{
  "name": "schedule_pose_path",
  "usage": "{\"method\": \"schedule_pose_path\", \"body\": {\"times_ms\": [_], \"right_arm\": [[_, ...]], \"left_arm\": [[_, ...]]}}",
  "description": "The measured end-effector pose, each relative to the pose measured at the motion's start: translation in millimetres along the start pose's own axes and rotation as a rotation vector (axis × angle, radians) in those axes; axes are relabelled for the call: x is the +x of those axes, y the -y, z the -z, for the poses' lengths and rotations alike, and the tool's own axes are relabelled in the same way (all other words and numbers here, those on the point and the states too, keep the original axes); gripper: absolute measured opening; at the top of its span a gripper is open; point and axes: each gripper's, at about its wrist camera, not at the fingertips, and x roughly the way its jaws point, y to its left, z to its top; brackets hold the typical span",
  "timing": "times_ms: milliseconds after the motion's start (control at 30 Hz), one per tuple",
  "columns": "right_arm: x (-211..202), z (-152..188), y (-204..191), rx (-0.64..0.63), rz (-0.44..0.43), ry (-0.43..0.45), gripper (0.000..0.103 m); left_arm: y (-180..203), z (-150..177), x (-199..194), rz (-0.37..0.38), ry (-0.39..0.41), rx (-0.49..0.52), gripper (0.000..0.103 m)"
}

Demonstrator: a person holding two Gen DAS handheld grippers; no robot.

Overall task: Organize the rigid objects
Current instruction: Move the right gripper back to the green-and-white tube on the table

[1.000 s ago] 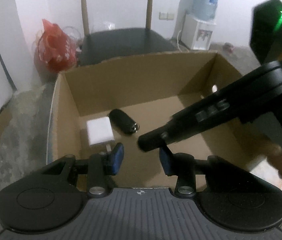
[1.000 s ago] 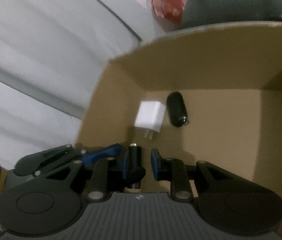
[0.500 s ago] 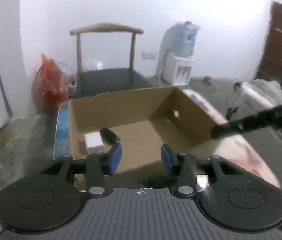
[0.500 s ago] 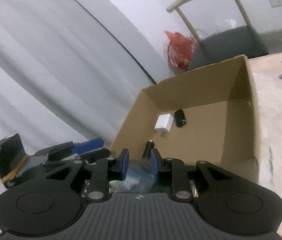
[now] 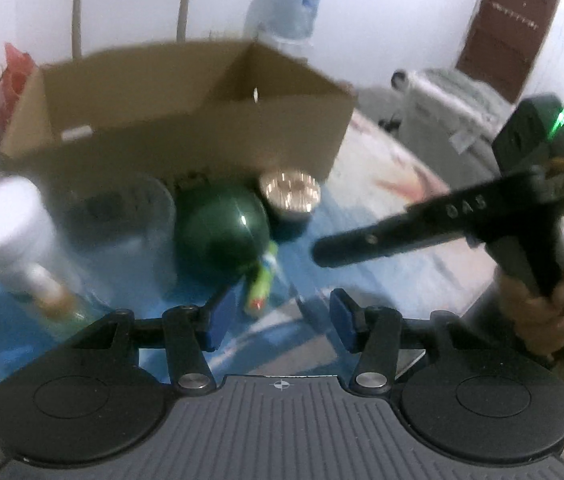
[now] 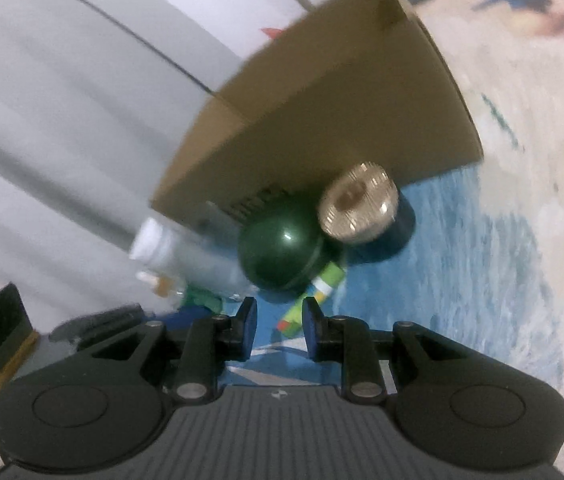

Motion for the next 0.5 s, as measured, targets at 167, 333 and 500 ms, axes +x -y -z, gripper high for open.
{"method": "schedule_pose_path", "body": {"times_ms": [167, 333, 500], "right_arm": [[16.2, 4.9, 5.1, 0.001, 0.043, 0.013, 0.027], [19.4, 6.8, 4.6, -0.009, 0.059, 0.015, 0.027], [27.4, 7.3, 11.5, 0.000, 0.069, 0.006, 0.027]], "left_arm": [[16.5, 5.7, 27.1, -0.068, 0.013, 0.057, 0.052], [18.8, 9.5, 43.7, -0.110, -0.009, 0.074, 0.050], [22.5, 12.6, 56.9, -0.137, -0.039, 0.094, 0.037]]}}
